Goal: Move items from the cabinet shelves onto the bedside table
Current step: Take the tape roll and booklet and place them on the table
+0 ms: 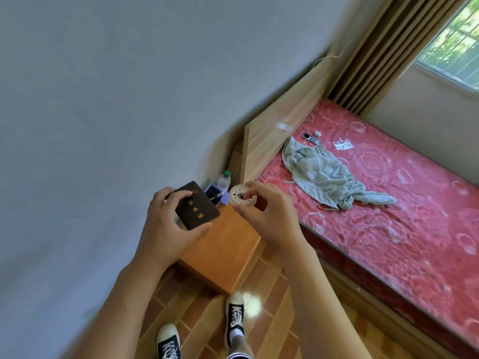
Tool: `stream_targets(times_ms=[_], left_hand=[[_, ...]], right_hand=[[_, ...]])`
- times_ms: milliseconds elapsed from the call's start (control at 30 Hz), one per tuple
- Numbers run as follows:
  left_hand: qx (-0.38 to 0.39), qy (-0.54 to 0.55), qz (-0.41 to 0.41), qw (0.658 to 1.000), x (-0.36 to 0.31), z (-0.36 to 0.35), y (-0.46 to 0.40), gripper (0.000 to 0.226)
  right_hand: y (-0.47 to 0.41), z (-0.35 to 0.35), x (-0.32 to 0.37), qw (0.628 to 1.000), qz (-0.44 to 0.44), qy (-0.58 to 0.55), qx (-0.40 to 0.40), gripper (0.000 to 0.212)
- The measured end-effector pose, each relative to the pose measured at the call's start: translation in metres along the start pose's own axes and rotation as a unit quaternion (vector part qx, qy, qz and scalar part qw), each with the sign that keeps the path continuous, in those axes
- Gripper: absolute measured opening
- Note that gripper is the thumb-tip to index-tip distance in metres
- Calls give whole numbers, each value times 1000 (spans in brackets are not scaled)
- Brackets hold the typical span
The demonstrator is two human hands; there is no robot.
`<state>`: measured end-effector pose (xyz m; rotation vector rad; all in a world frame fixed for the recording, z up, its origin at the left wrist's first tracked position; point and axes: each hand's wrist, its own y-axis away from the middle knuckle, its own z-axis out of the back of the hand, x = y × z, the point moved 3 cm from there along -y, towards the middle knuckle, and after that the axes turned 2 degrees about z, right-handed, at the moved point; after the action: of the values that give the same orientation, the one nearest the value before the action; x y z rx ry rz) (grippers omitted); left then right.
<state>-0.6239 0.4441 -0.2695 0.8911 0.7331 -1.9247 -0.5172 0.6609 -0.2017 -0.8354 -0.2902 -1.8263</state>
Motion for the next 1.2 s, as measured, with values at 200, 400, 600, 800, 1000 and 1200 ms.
stream_targets(times_ms=[200, 400, 600, 800, 1000, 1200], left_hand=[[10, -29, 52, 998, 34, -20, 5, 81], [-3, -44, 105, 993, 53, -56, 8, 78], [12, -57, 140, 988, 75, -102, 12, 76], [25, -84, 160, 983, 107, -142, 20, 75], [32, -107, 164, 980, 152, -182, 25, 76], [37, -119, 171, 977, 203, -222, 28, 77]], right_hand=[[-21, -39, -35, 999, -13, -36, 35, 28], [-34, -59, -71, 994, -41, -68, 73, 28], [-41, -81, -121, 991, -57, -75, 90, 26], [-29, -115, -169, 985, -75, -86, 131, 26], [-12, -160, -218, 979, -89, -89, 160, 25], [-3, -207, -260, 977, -95, -94, 166, 24]])
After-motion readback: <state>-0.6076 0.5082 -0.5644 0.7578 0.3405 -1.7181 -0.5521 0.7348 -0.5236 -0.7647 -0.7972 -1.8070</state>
